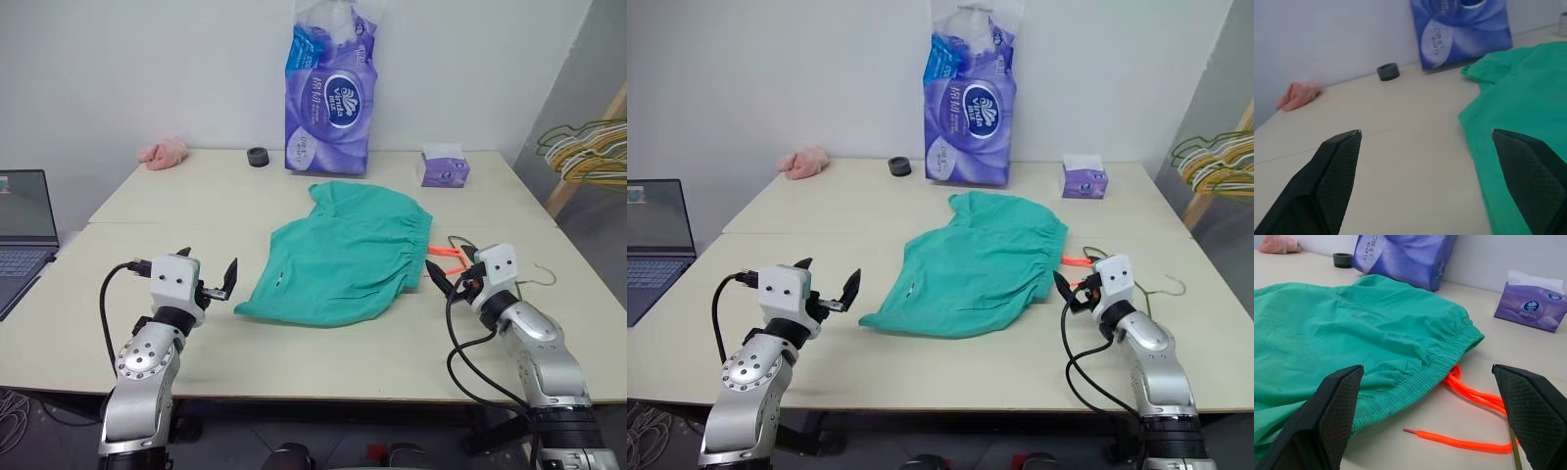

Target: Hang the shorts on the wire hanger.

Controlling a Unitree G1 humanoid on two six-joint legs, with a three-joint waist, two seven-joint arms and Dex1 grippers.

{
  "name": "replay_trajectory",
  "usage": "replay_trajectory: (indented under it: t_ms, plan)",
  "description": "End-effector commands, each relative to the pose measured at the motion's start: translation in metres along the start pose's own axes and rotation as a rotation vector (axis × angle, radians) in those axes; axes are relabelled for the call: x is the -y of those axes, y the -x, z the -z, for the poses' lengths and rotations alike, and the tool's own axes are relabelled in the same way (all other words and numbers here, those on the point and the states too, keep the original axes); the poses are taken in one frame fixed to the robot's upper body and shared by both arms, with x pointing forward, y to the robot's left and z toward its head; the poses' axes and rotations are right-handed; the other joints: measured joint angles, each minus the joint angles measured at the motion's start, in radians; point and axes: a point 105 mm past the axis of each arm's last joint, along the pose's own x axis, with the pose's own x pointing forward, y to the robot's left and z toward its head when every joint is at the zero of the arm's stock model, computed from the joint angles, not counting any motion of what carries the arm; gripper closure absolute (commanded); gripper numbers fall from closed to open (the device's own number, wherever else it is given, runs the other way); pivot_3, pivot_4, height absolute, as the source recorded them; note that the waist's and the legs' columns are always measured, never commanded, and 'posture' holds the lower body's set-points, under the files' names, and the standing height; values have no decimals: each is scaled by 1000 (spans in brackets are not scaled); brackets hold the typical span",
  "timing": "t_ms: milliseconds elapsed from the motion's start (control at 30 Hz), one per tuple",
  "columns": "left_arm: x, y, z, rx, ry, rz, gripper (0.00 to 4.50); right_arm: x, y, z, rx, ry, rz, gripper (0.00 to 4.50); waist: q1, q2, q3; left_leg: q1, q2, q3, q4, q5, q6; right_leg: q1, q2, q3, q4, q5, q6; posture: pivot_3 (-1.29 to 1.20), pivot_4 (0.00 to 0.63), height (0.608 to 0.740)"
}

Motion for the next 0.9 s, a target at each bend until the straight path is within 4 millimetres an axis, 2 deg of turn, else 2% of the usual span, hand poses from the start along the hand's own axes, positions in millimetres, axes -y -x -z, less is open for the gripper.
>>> replay_trajectory:
  t_ms: [33,167,267,367,533,600,700,867,900]
  plan:
    - [-2,3,-14,72,17,41,11,5,2,-20,71,41,4,0,0,0,0,0,0,0,0,0,0,0,0,0,0,0,0,35,0,740]
    - [7,3,-14,65,-11,164,11,2,4,-24,75,56,-46,0,-1,1,1,0,0,1,0,0,0,0,0,-1,0,0,0,20,0,740]
    - [19,5,-10,19,-101,350,11,-9,8,-29,75,85,-157,0,-2,3,2,0,0,2,0,0,0,0,0,-1,0,0,0,5,0,740]
    - [25,12,2,-77,-216,539,11,-36,20,-33,43,125,-384,0,-6,5,4,0,0,3,-1,0,0,0,0,-1,-1,0,0,-17,0,740]
    - [20,10,11,-138,-402,695,11,-74,50,-32,-71,166,-700,0,-12,6,6,-1,1,3,-1,0,1,0,0,-1,-3,-1,-1,-29,0,740]
    - [19,8,12,-152,-438,728,11,-79,55,-32,-90,175,-741,0,-13,6,7,-1,1,3,-1,0,1,0,0,-2,-3,-1,0,-38,0,740]
    - [20,-2,27,-204,-542,779,11,-85,55,-38,-78,242,-765,0,-17,6,7,-1,1,2,-1,0,1,0,0,-2,-3,-1,1,-60,0,740]
    - [24,-6,50,-250,-664,841,11,-87,53,-43,-53,300,-747,0,-30,5,8,-2,1,1,-1,0,1,-1,0,-2,-4,-2,2,-78,0,740]
    - [24,-8,52,-248,-672,837,188,-86,53,-43,-53,318,-742,0,-31,5,8,-2,1,1,-1,0,1,-1,0,-1,-4,-1,1,-89,0,740]
